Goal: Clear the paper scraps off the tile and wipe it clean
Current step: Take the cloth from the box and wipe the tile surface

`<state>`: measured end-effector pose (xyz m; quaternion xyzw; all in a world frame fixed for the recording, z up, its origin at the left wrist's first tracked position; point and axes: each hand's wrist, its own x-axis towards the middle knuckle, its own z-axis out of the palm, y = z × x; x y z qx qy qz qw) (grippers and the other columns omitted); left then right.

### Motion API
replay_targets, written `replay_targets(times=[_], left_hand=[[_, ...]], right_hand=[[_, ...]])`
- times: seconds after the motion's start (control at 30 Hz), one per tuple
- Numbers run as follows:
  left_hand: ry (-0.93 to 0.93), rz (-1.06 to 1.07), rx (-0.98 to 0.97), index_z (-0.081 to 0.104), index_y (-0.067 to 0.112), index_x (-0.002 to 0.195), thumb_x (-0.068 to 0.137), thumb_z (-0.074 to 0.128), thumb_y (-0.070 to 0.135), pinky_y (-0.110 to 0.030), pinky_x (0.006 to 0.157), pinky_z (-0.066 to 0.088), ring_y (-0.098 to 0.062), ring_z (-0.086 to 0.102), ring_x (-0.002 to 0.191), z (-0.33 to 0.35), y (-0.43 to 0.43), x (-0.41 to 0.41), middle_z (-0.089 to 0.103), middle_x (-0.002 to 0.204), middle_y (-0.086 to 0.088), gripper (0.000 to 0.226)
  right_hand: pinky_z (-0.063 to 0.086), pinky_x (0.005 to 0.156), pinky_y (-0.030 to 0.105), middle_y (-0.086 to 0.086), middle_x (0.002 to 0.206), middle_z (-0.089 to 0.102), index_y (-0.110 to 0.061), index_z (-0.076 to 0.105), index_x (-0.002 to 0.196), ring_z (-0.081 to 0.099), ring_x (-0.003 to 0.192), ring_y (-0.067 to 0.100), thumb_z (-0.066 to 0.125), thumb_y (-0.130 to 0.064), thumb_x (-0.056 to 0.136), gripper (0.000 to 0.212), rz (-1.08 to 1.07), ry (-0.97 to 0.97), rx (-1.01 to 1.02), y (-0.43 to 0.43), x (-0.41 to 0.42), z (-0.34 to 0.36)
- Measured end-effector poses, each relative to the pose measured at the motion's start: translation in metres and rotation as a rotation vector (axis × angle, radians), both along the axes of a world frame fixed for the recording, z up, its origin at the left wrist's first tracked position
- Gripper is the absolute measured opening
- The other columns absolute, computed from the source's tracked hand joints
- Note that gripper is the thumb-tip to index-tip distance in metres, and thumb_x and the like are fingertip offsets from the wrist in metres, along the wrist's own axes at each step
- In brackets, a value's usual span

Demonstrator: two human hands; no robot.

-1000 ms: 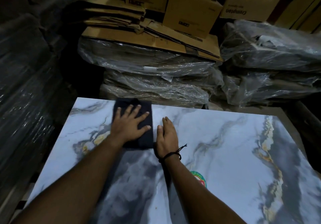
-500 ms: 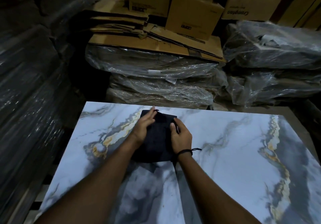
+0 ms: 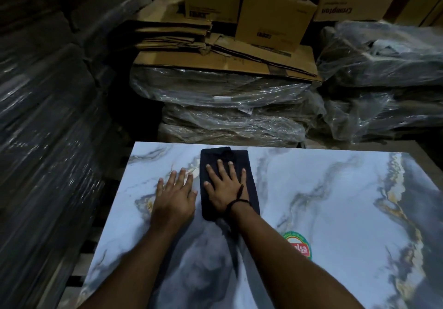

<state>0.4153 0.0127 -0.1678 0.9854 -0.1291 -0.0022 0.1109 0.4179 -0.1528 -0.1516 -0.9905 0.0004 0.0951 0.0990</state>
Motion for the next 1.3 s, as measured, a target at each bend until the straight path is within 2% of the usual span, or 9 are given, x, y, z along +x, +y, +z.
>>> replay_targets(times=[0.1,0.17,0.4,0.47,0.7,0.83,0.93,1.1,1.3], left_hand=[[-0.033,0.012,-0.014,0.047,0.015,0.139,0.091,0.024,0.041,-0.053,0.11,0.024,-0.029,0.037,0.137,0.003,-0.003,-0.002,0.043,0.147,-0.007,0.059],[-0.034,0.014,-0.031,0.047,0.017,0.139,0.092,0.025,0.042,-0.052,0.112,0.022,-0.028,0.036,0.138,0.002,-0.002,-0.003,0.042,0.148,-0.006,0.058],[-0.045,0.024,-0.073,0.051,0.018,0.136,0.091,0.025,0.043,-0.05,0.114,0.02,-0.026,0.034,0.139,0.0,-0.003,-0.004,0.04,0.148,-0.005,0.057],[-0.051,0.027,-0.069,0.053,0.016,0.134,0.091,0.026,0.041,-0.053,0.112,0.023,-0.028,0.037,0.137,0.002,-0.004,-0.004,0.044,0.146,-0.006,0.057],[-0.077,0.022,-0.093,0.052,0.016,0.135,0.091,0.029,0.04,-0.053,0.112,0.023,-0.029,0.038,0.136,0.001,-0.002,-0.004,0.045,0.145,-0.008,0.055],[-0.074,0.023,-0.077,0.05,0.017,0.137,0.091,0.027,0.041,-0.052,0.113,0.019,-0.027,0.035,0.138,0.0,-0.002,-0.004,0.042,0.147,-0.006,0.056],[-0.067,0.024,-0.071,0.047,0.018,0.139,0.091,0.026,0.042,-0.05,0.115,0.015,-0.025,0.031,0.14,0.0,-0.002,-0.004,0.038,0.15,-0.004,0.058],[-0.042,0.027,-0.054,0.042,0.019,0.142,0.091,0.023,0.042,-0.047,0.116,0.01,-0.023,0.024,0.143,0.002,-0.002,-0.004,0.032,0.153,-0.002,0.059],[-0.037,0.032,-0.03,0.046,0.02,0.139,0.09,0.027,0.041,-0.05,0.115,0.012,-0.025,0.026,0.142,0.001,-0.003,-0.001,0.034,0.152,-0.003,0.057]], right_hand=[[-0.013,0.115,0.057,-0.008,0.162,-0.001,-0.047,0.01,0.15,-0.007,0.149,0.021,0.023,-0.058,0.097,0.055,0.181,-0.018,-0.035,-0.003,0.017,0.005],[-0.012,0.114,0.06,-0.01,0.162,-0.001,-0.049,0.01,0.149,-0.007,0.149,0.019,0.022,-0.059,0.097,0.055,0.164,-0.001,-0.044,-0.009,0.029,0.007],[-0.007,0.111,0.066,-0.009,0.162,-0.007,-0.046,0.004,0.15,-0.008,0.149,0.02,0.021,-0.058,0.097,0.057,-0.365,0.053,-0.057,-0.088,0.032,0.007],[-0.007,0.111,0.067,-0.008,0.162,-0.009,-0.045,0.002,0.15,-0.009,0.149,0.021,0.02,-0.059,0.097,0.058,-0.408,0.076,-0.055,-0.089,0.029,0.008],[-0.012,0.11,0.065,-0.009,0.162,-0.007,-0.045,0.006,0.15,-0.01,0.149,0.021,0.02,-0.063,0.094,0.061,-0.011,0.001,-0.044,-0.006,0.0,0.005],[-0.015,0.111,0.061,-0.011,0.162,-0.005,-0.048,0.005,0.149,-0.009,0.149,0.019,0.002,-0.069,0.081,0.071,0.059,-0.005,-0.053,-0.009,-0.028,0.003],[-0.012,0.113,0.06,-0.013,0.162,-0.002,-0.05,0.006,0.148,-0.006,0.149,0.016,0.003,-0.067,0.081,0.069,-0.089,-0.041,-0.055,-0.035,-0.048,0.001],[-0.009,0.113,0.061,-0.013,0.161,-0.007,-0.05,-0.001,0.148,-0.008,0.149,0.016,0.02,-0.06,0.095,0.057,-0.377,0.006,-0.067,-0.069,-0.069,0.0],[-0.012,0.112,0.062,-0.008,0.162,-0.009,-0.044,-0.004,0.15,-0.011,0.149,0.021,0.007,-0.06,0.092,0.061,-0.358,0.014,-0.057,-0.054,-0.084,0.001]])
